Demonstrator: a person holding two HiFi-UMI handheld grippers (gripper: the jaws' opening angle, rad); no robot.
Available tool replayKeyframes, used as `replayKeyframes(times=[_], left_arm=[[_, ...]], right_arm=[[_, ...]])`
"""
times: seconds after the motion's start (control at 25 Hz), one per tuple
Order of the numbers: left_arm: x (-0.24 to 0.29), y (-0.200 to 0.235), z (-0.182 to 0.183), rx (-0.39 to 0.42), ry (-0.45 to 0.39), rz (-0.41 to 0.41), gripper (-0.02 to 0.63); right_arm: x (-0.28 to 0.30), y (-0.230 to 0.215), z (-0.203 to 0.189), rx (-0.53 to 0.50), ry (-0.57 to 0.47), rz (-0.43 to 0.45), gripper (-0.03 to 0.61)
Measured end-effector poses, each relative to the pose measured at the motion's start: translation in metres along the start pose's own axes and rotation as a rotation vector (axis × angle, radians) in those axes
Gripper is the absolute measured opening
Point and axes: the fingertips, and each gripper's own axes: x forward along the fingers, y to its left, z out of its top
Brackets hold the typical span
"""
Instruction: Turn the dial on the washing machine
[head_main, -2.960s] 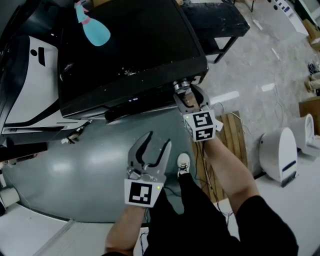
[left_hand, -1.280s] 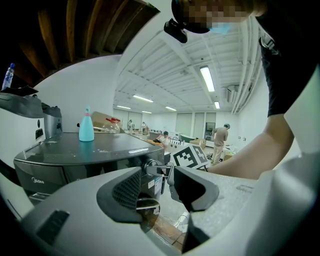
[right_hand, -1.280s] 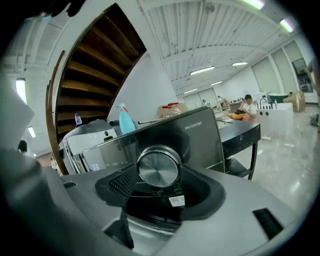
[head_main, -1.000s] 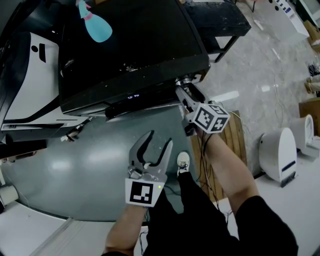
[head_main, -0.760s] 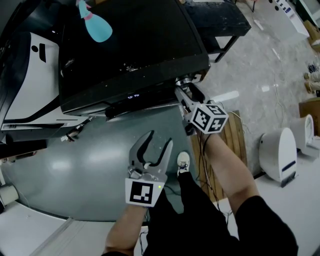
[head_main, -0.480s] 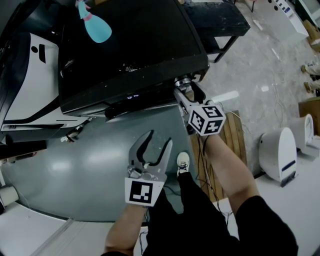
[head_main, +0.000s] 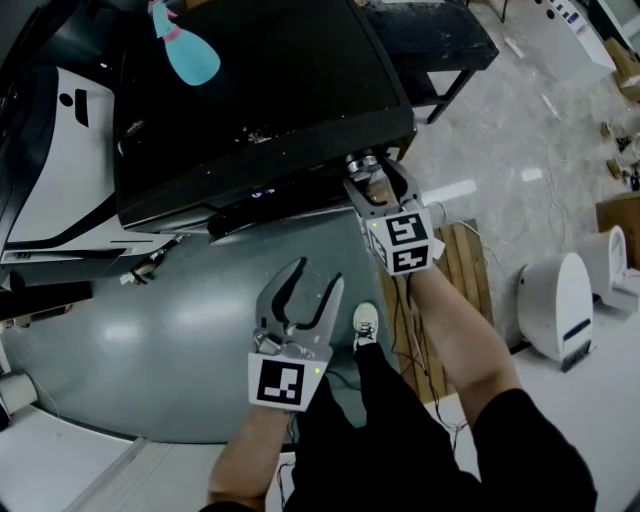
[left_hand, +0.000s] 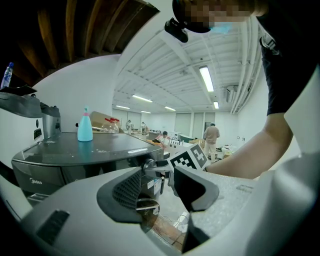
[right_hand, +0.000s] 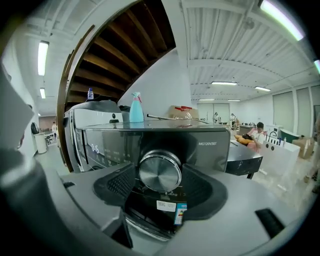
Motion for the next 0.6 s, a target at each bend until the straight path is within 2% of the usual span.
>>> replayKeyframes(times=[0.2, 0.28, 0.4, 0.52, 0.6], left_arm=[[0.0012, 0.0014, -0.0009, -0.002, 0.000, -0.001, 0.187], [0.0014, 0.0022, -0.0012, -0.005, 0.001, 0.000, 0.187], [0.0021, 0.0022, -0.0016, -0.002, 0.002, -0.002, 0.187], [0.0030, 0.0013, -0.0020, -0.008, 0.000, -0.004, 0.187], [0.0036, 0.0005, -0.0026, -0.009, 0.001, -0.006, 0.187]], right_arm=[[-0.0001, 0.0012, 0.0016, 0.030, 0.002, -0.018, 0.272], [0.0001, -0.0001, 0.0006, 0.079, -0.011, -0.014, 0.270], [0.0007, -0.0037, -0.0018, 0.245, -0.036, 0.016, 0.270], [0.0011, -0.0065, -0.0054, 0.511, -0.065, 0.081, 0.272], [0.0007, -0.0073, -0.0061, 0.582, -0.079, 0.101, 0.273]])
